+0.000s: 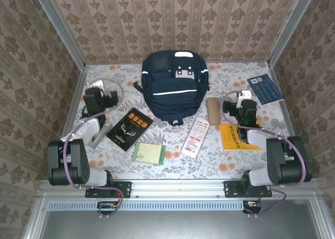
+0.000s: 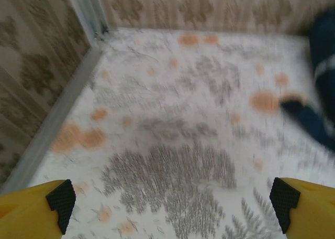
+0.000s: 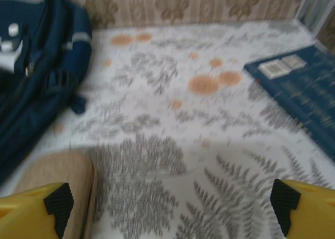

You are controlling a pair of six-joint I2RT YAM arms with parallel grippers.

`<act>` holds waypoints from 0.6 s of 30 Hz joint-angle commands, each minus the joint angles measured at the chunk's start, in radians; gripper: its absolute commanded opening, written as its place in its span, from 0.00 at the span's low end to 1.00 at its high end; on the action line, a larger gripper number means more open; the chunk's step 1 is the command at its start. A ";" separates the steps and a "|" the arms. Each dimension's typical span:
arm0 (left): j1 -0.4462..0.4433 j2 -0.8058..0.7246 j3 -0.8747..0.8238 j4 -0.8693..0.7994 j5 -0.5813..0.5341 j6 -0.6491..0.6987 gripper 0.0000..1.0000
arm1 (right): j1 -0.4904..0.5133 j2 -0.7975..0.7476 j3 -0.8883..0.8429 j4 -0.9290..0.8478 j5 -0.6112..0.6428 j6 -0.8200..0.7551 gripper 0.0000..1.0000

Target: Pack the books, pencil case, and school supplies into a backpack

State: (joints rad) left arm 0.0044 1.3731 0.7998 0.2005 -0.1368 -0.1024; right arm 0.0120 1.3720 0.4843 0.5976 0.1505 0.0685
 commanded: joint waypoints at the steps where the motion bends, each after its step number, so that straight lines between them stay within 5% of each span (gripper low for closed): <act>1: 0.044 -0.034 0.190 -0.487 -0.055 -0.243 1.00 | 0.003 -0.075 0.086 -0.176 0.107 0.108 0.99; 4: 0.065 -0.022 0.286 -0.625 0.050 -0.325 1.00 | -0.008 -0.108 0.135 -0.297 0.199 0.345 1.00; 7: 0.037 -0.038 0.293 -0.653 0.159 -0.432 0.97 | -0.038 -0.116 0.171 -0.338 0.097 0.435 1.00; 18: -0.439 0.016 0.273 -0.688 0.064 -0.949 0.93 | -0.031 -0.084 0.317 -0.424 -0.088 0.463 1.00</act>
State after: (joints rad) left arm -0.3561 1.3483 1.0817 -0.4755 -0.0639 -0.8268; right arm -0.0254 1.2762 0.7589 0.2268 0.1242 0.5022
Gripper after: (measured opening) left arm 0.936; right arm 0.996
